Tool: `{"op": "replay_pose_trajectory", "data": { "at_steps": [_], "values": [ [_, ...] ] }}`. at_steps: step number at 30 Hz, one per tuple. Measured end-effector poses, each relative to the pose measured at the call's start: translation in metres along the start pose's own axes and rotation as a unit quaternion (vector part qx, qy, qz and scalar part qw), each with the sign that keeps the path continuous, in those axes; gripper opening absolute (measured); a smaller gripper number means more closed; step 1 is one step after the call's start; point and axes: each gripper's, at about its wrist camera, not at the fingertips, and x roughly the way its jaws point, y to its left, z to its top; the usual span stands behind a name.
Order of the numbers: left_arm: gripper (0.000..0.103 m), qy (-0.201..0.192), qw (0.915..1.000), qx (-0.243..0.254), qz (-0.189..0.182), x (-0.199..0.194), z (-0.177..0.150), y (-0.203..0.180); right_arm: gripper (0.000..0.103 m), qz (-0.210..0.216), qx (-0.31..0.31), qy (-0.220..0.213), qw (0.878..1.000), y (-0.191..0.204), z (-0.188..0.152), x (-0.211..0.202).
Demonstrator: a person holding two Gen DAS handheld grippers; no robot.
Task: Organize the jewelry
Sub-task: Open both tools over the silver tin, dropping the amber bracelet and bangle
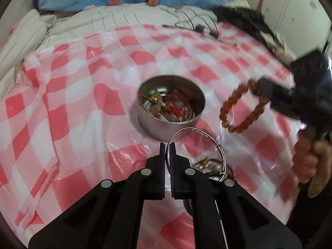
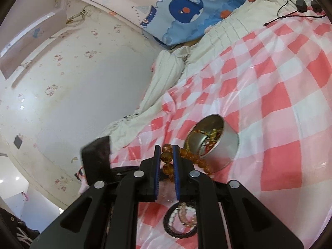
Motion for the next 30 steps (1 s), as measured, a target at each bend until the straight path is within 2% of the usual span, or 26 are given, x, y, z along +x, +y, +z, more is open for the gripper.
{"op": "replay_pose_trajectory", "data": {
  "at_steps": [8,18,22,24,25,27,30],
  "values": [
    [0.003,-0.046,0.9984,-0.034,-0.007,-0.010,0.025,0.004,0.012,0.012,-0.006,-0.015,1.000,0.007,0.010,0.002],
    [0.003,-0.057,0.9975,-0.041,0.011,0.006,0.054,0.008,0.012,0.011,-0.031,-0.021,0.999,0.020,0.037,0.015],
    [0.004,-0.043,0.9982,-0.040,0.010,0.025,0.066,0.011,0.013,-0.005,-0.053,-0.013,0.999,0.024,0.050,0.034],
    [0.006,-0.021,0.9988,-0.039,0.019,0.040,0.066,0.013,0.014,-0.053,-0.067,0.018,0.996,0.021,0.051,0.054],
    [0.006,-0.017,0.9989,-0.039,0.022,0.042,0.064,0.014,0.021,-0.074,-0.072,0.041,0.994,0.018,0.049,0.064],
    [0.008,-0.010,0.9984,-0.042,0.036,0.041,0.059,0.019,0.032,-0.106,-0.075,0.055,0.990,0.012,0.040,0.071],
    [0.018,-0.024,0.9974,-0.051,0.045,0.025,0.052,0.024,0.032,-0.109,-0.071,0.052,0.990,0.009,0.032,0.061]
  ]
}}
